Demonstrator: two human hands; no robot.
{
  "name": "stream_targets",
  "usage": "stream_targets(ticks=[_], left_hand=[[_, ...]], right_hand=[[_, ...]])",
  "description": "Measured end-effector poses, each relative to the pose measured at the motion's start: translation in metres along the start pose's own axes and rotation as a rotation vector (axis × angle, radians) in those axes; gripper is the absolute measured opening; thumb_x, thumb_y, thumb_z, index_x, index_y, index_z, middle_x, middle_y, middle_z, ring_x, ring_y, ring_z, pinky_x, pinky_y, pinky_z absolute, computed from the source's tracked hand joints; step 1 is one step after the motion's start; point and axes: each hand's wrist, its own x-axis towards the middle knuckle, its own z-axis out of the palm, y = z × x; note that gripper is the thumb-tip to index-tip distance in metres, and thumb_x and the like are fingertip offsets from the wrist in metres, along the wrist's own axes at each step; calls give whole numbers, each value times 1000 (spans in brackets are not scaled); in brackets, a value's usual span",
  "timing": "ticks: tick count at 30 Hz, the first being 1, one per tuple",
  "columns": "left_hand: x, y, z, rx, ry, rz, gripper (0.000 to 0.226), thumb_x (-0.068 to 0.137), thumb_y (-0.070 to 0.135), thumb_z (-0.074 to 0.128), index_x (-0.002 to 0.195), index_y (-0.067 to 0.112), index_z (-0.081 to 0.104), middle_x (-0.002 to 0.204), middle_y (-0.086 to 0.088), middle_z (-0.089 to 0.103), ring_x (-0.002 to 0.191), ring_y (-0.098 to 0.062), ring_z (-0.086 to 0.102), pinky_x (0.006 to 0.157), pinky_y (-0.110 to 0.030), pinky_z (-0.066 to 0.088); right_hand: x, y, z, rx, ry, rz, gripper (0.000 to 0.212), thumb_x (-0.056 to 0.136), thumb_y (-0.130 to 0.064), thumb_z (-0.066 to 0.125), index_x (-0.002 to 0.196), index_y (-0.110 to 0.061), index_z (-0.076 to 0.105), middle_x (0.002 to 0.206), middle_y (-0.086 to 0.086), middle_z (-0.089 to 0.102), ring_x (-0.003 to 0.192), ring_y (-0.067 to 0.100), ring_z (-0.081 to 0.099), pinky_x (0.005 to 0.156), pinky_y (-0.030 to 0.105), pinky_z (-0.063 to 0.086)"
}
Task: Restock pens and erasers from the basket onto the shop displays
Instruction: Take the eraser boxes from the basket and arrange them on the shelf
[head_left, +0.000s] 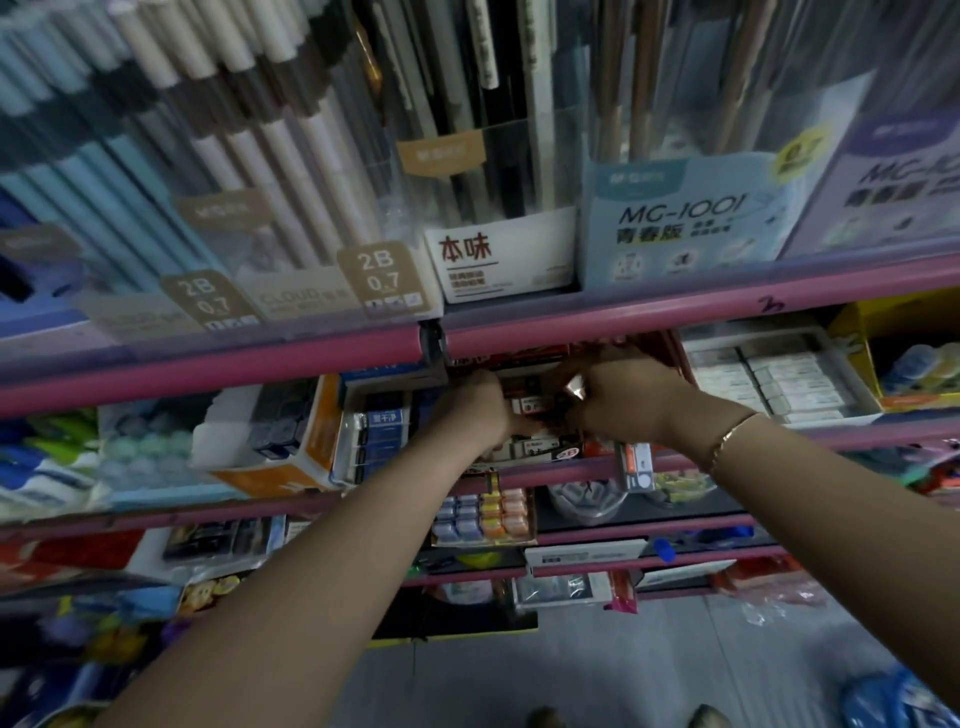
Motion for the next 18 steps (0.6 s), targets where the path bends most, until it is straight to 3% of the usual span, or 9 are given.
stream_targets(ticks=[2,6,8,12,15,16,18], left_hand=[[0,1,5,20,0,8,56,71,46,78,107,7,59,101,-12,67,87,-27,66,62,-27,47],[2,3,6,-73,-37,-57,50,72,41,80,105,7,62,88,-9,67,64,-21,61,53,-25,47],[5,3,4,-201,-45,-76,46,73,30,81,104,4,61,90,-14,70,60,-22,60,53,-27,47],[-4,1,-5,-335,-23,-66,34,75,16,78,100,1,61,69,-8,64,48,-16,55,43,-19,42],[-14,-1,-20,-374,-27,-12,16,76,21,73,82,9,63,53,-5,60,47,-17,54,45,-16,39],[-18,0,-27,-376,-42,-10,15,78,24,71,74,13,61,55,-5,59,50,-18,53,47,-17,38],[-25,2,-39,-388,-96,-12,18,85,31,65,73,21,57,80,-4,60,68,-20,55,50,-19,34]], right_hand=[[0,-5,3,-36,-2,-7,36,82,-32,61,118,-30,61,123,1,60,108,23,58,90,33,49],[3,-11,4,-74,-37,-8,34,84,-38,59,115,-27,62,122,0,61,107,23,60,91,36,51],[4,-12,2,-83,-48,6,33,85,-38,57,115,-26,61,121,0,61,108,22,59,92,36,50],[5,-15,-1,-78,-40,15,35,86,-42,54,116,-26,61,124,1,61,113,23,57,95,35,48],[7,-19,-3,-69,2,-22,42,87,-51,50,121,-29,59,127,0,60,116,23,56,97,34,45],[8,-21,-4,-61,5,-24,41,88,-49,50,121,-28,59,126,0,61,116,23,56,97,31,45],[10,-25,-5,-29,-5,-23,34,87,-39,53,118,-28,61,122,-1,63,113,21,57,95,28,45]])
